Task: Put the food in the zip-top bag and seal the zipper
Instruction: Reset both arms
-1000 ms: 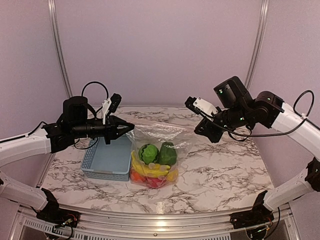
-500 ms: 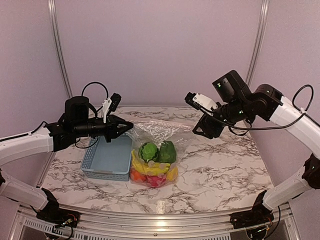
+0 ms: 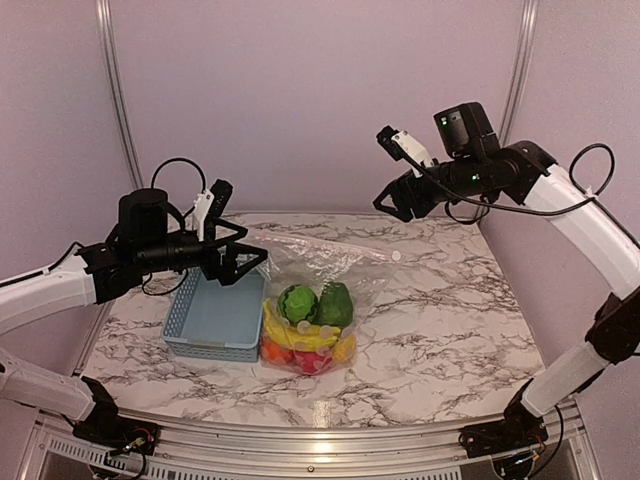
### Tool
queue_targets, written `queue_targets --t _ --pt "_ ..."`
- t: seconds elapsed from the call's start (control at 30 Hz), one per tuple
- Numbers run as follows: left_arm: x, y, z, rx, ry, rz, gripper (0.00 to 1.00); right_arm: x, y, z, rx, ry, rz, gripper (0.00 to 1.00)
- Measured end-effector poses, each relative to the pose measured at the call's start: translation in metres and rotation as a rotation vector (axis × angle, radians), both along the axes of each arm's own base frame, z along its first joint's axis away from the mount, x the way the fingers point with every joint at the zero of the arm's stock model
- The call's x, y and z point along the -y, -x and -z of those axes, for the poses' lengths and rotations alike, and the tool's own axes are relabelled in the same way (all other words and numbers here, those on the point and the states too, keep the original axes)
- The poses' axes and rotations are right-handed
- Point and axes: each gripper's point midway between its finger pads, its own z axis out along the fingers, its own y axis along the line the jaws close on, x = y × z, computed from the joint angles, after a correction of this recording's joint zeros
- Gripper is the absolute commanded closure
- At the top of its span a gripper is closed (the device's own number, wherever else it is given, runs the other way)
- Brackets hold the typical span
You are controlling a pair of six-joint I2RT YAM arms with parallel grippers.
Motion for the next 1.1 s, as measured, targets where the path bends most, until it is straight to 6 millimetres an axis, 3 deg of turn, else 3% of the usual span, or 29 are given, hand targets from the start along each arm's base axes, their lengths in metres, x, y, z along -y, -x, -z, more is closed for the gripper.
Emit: queue_targets --t 0.23,0.37,0.57,0.67,0.8,1.1 --pt "-0.021 -0.003 -0.033 0.062 -0.036 -0.102 0.01 0.046 -0.067 -0.02 0.015 -0.118 0.23 0.19" --pt "-0.054 -0.03 -0.067 0.06 -0.044 -0.356 0.01 0.067 -0.096 -0.027 0.043 -0.153 0.36 0.14" --pt "-0.109 -0.074 -0.119 0.047 -0.057 -0.746 0.01 0.093 -0.119 -0.046 0.143 -0.189 0.545 0.09" --pt "-0.13 -0.082 -0.124 0.028 -0.064 -0.867 0.01 0.101 -0.125 -0.055 0.179 -0.219 0.606 0.08" --pt "-0.142 -0.092 -0.127 -0.002 -0.044 -0.959 0.01 0.107 -0.126 -0.073 0.227 -0.279 0.644 0.02" --pt "-0.155 -0.104 -0.11 -0.018 -0.063 -1.039 0.01 0.135 -0.089 -0.124 0.385 -0.411 0.69 0.01"
